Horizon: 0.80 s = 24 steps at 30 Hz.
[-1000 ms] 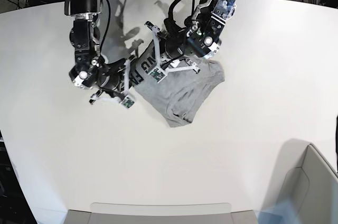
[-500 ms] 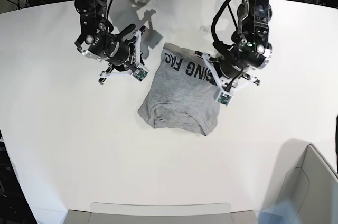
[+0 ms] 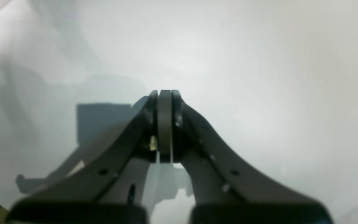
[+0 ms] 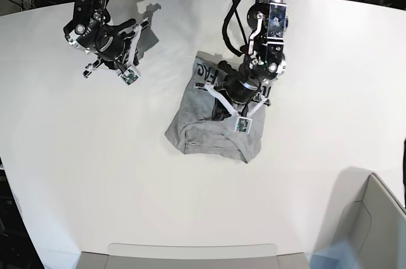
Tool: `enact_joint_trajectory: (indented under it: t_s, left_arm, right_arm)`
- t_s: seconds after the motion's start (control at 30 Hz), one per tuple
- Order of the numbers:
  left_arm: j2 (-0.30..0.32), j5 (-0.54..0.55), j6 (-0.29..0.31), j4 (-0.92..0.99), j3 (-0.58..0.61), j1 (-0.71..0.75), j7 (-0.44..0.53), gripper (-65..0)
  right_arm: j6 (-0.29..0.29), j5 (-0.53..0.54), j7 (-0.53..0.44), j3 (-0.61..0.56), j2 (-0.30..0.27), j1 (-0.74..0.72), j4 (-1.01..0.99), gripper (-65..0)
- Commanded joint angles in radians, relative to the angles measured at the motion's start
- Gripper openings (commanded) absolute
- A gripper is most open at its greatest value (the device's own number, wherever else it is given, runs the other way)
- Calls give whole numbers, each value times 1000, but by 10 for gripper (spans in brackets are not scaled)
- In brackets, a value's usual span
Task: Fold the T-shirt properly
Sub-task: 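Press the folded bundle flat with the left gripper and release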
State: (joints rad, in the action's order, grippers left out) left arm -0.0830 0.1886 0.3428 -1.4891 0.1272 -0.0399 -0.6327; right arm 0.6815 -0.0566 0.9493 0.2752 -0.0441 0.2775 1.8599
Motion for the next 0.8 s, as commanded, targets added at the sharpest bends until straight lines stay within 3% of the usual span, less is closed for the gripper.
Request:
enact_joint_trajectory:
  t_s: [0.0,0.17,0.3,0.5,0.63,0.77]
  left_arm:
    - [-7,16,9,38,2,-31,70,-650]
    - [-1,15,8,344,1,-38,261,-650]
    - [71,21,8,508,-31,-50,359,-650]
    - [214,21,28,646,-186,-50,382,-650]
    - [326,21,140,695,-251,-50,383,-650]
    - [417,15,192,749,-321,-53,383,-650]
  right_arm:
    - [11,5,-14,19,-7,1,19,-650]
    - [11,4,-14,57,-7,12,19,-650]
    - [11,2,-14,57,-9,16,39,-650]
    - [11,2,-14,51,-9,9,47,-650]
    - [11,7,-14,46,-3,-1,47,-650]
    - [11,7,-14,46,-1,-11,47,-650]
